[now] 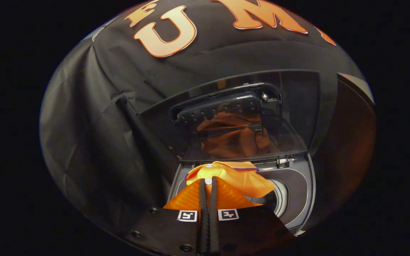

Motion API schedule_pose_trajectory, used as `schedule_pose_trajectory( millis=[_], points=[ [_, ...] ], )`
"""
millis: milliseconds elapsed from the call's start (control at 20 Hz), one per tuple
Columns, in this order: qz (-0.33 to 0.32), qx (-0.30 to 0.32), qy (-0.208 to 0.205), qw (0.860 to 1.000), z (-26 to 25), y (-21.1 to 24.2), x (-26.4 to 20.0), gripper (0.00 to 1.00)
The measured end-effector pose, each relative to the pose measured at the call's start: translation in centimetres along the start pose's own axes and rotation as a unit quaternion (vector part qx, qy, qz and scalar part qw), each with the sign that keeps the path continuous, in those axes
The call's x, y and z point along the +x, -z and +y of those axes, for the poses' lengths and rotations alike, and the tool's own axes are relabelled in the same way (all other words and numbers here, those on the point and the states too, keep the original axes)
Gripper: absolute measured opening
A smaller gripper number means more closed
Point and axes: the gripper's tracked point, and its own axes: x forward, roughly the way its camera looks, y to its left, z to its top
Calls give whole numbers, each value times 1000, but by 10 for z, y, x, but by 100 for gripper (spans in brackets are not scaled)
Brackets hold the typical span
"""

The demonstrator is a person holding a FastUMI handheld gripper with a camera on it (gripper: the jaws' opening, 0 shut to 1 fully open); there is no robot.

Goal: Put the clothes into the washing machine and then close the washing machine lid.

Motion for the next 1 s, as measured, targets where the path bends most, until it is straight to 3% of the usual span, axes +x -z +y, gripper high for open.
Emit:
schedule_pose_trajectory(
  millis=[700, 1000],
  points=[
    [85, 19, 80, 993, -62, 105, 64, 8],
    [121, 25, 103, 987, -80, 129, 87, 8]
  ],
)
